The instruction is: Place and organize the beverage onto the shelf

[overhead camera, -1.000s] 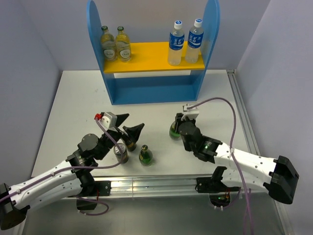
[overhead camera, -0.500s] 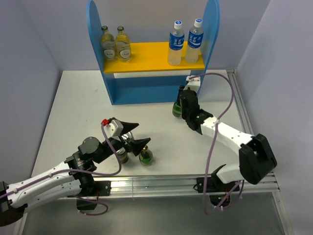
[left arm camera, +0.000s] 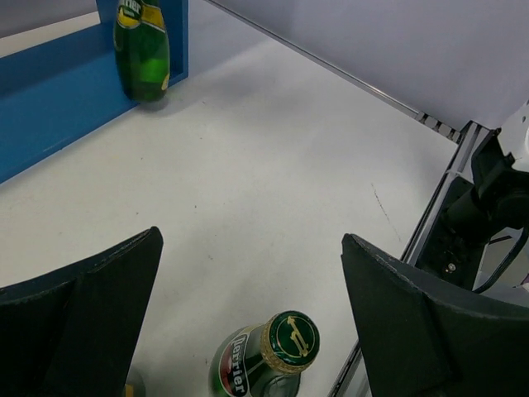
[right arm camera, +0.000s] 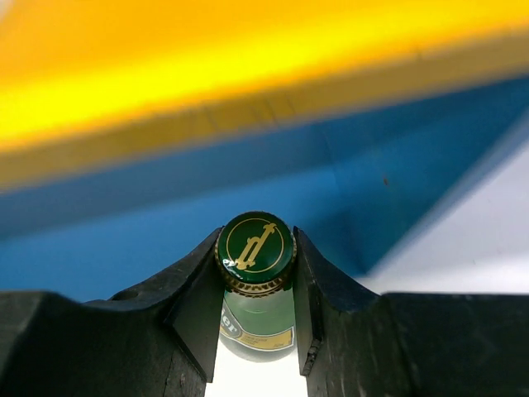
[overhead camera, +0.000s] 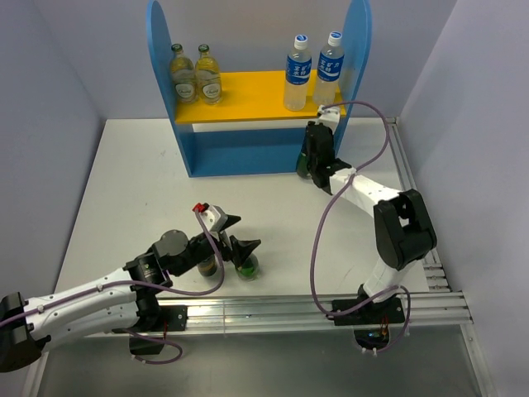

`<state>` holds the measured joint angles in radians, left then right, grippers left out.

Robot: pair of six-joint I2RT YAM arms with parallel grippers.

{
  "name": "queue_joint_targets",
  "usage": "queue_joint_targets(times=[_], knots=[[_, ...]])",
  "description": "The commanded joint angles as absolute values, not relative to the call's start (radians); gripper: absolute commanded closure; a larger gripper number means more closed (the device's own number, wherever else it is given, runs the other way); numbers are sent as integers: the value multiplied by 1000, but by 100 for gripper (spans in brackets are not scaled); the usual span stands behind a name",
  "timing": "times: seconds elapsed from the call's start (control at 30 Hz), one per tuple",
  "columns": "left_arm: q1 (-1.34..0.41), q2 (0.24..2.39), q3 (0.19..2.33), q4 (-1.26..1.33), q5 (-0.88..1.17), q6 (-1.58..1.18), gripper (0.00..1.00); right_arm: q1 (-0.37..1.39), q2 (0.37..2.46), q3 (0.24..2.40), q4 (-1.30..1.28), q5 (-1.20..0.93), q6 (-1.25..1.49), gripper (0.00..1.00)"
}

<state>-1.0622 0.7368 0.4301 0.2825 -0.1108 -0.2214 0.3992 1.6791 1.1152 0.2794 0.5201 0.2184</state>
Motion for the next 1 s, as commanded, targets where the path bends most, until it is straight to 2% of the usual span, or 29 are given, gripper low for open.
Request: queue_joint_targets(times=[0.0,0.27,0.67,0.8,0.83,0.87,0.9,0.97], knots=[[-1069,749,426,330,-135,-193,3,384,1664,1232,483,515,203,100],[-1071,758,425,339,-140,-192,3,373,1773,1289,569,548,147,100],[-1074,761,414,345,-135,-193,3,376,1861,1192,831,618,72,100],[-1078,755,416,341,-140,-193,3,380,1882,1206,815,627,83,100],[-1080,756,417,339,-141,-192,4,382,1890,1212,802,624,86,95],[-1080,756,417,339,-141,-192,3,382,1893,1221,790,624,89,80],[-1080,758,417,339,-141,-192,3,382,1894,1221,787,627,86,49],[-1083,761,419,336,-144,-190,4,385,1891,1216,785,630,86,29]])
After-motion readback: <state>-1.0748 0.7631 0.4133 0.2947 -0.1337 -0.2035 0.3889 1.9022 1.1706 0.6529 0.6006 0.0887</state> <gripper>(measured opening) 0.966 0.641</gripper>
